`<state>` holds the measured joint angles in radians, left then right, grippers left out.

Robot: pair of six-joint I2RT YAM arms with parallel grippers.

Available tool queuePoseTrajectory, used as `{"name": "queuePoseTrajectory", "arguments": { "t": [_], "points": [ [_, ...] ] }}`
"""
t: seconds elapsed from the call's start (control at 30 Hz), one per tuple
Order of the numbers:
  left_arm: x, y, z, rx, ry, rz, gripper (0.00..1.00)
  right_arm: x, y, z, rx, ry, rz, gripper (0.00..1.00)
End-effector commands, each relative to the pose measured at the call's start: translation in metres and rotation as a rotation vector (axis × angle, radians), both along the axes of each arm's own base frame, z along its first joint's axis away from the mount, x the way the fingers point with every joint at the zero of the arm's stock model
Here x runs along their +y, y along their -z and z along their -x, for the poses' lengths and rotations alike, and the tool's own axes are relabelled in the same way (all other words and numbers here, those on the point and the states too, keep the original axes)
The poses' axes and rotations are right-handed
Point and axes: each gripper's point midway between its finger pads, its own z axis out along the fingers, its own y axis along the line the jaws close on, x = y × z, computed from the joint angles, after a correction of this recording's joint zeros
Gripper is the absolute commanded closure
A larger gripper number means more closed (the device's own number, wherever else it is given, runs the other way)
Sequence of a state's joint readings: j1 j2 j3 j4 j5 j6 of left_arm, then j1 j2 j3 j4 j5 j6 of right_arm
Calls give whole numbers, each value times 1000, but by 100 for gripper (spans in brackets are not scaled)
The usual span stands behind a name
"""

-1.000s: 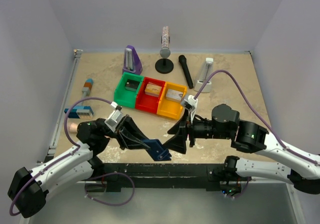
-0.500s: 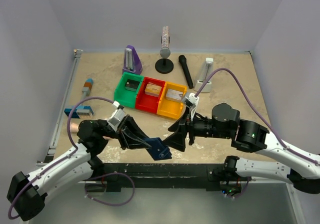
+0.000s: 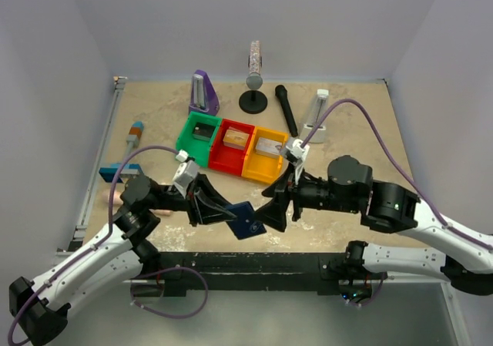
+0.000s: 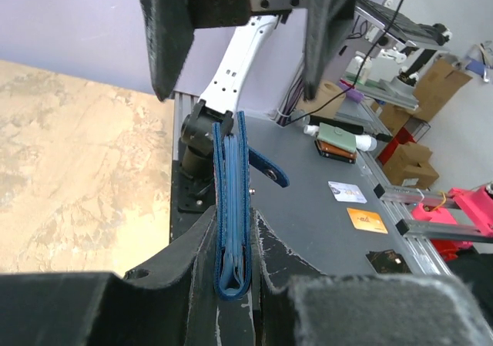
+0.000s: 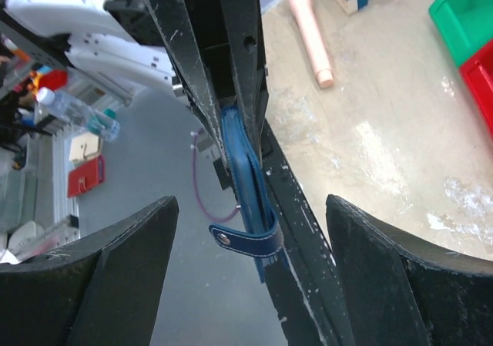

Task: Take the credit cards out of the card holder
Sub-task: Open the card holder.

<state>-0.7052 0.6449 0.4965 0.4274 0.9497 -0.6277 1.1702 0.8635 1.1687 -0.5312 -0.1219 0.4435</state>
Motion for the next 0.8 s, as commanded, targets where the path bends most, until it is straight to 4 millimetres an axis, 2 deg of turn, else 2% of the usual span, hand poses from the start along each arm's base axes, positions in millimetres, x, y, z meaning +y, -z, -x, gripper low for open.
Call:
{"name": "queuePoseTrajectory", "arguments": {
  "t": [0.0, 0.13, 0.27, 0.4, 0.6, 0.77],
  "points": [
    [0, -17, -9, -22, -56, 8, 100, 7, 7, 4, -27, -45, 93, 18],
    [0, -19, -8, -20, -55, 5, 100, 12, 21, 1, -5, -36, 174, 18],
    [2, -25, -4, -36, -52, 19, 100, 10, 36, -9, 12, 20, 251, 22],
    [5, -25, -1, -56, -45, 23, 100, 5, 44, -10, 25, 39, 270, 25],
    [6, -23, 6, -84, -8, 29, 100, -6, 39, -9, -1, 57, 224, 33],
    [7, -24, 13, -95, 34, 51, 100, -11, 35, -8, -8, 56, 185, 44]
  ]
}}
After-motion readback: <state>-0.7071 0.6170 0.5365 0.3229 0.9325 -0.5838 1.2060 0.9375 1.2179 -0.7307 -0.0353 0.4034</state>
